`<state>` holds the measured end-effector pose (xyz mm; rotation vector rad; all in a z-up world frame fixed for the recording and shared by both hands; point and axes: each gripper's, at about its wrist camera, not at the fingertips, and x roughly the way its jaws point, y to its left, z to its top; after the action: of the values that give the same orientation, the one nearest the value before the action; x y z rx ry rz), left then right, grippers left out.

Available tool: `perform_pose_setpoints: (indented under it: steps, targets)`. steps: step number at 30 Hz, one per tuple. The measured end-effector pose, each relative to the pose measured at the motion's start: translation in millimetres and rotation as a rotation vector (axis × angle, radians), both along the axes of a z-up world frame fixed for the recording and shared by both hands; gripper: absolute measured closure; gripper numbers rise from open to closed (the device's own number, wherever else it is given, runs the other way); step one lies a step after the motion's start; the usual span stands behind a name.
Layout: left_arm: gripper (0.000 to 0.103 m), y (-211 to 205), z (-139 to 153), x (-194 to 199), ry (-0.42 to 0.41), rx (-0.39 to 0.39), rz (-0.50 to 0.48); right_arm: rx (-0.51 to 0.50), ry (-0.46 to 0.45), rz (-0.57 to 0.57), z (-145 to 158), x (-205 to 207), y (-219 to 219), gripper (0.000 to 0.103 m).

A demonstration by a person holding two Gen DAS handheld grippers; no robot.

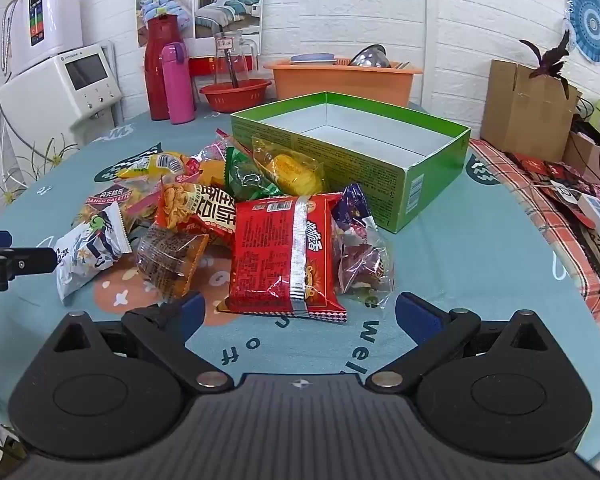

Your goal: Organize snacks

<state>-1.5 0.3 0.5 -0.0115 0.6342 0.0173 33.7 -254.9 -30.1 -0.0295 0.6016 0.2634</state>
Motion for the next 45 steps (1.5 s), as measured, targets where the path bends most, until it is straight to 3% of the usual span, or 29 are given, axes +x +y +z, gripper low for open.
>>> perform_pose_setpoints:
  steps: [45]
  targets:
    - [0.000, -4, -5, 4, 0.022, -0.027, -0.036, 0.008, 0.016, 0.008, -6, 7, 11, 0.000]
